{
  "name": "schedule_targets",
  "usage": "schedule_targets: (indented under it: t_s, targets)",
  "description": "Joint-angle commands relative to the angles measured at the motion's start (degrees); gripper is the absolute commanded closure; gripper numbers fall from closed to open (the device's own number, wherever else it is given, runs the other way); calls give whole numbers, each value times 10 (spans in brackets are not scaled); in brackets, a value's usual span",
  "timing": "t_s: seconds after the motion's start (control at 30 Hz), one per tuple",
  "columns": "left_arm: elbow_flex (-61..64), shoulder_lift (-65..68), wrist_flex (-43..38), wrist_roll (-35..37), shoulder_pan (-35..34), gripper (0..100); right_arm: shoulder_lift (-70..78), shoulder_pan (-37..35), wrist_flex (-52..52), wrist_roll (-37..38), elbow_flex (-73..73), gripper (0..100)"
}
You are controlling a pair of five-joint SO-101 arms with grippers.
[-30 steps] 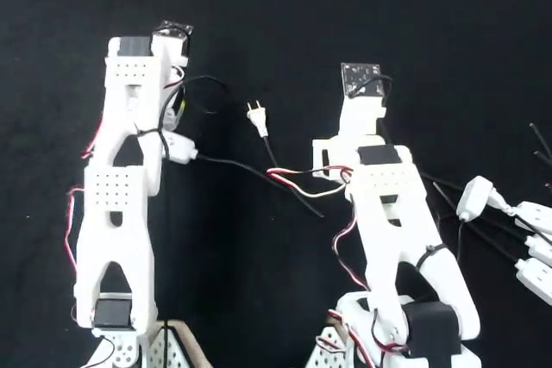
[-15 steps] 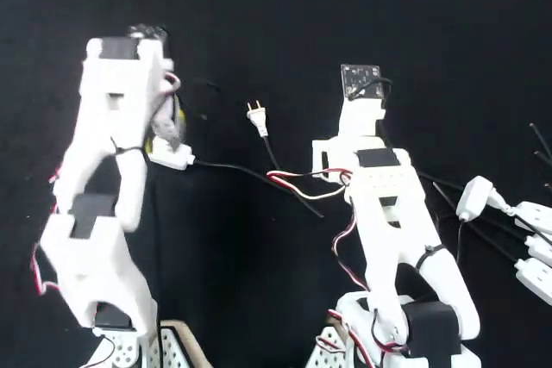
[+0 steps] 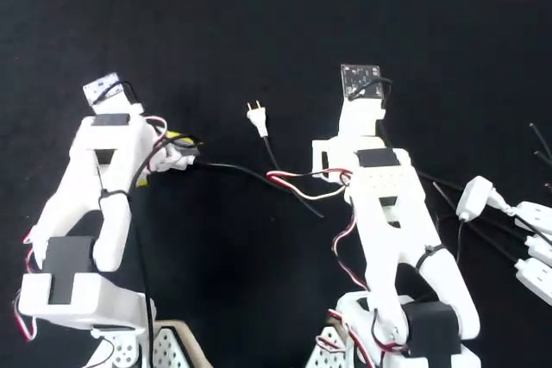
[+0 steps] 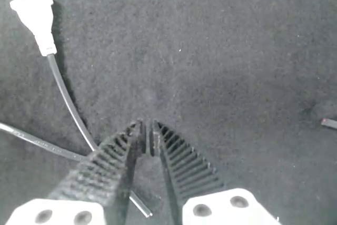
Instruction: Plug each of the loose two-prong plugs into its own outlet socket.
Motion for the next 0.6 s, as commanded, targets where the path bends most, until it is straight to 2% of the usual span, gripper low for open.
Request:
schedule_targets:
  t_s: [0.0,0.1,0.23,0.33,0.4,0.57]
  targets:
    - [-1,-9,-47,31,32,698,-2,-8,-10,0,-1,982]
    - [-8,18,-62,39,58,786,-2,-8,-10,0,-1,982]
    - [-34,52,-59,38,47,904,-2,-8,-11,0,3,982]
    - [-60,67,-25,37,44,970,-2,-8,-11,0,3,982]
    - [-85,71,13,36,42,969,-2,-8,-11,0,3,982]
    - [-143,67,104,-78,29,970,-2,-8,-11,0,3,982]
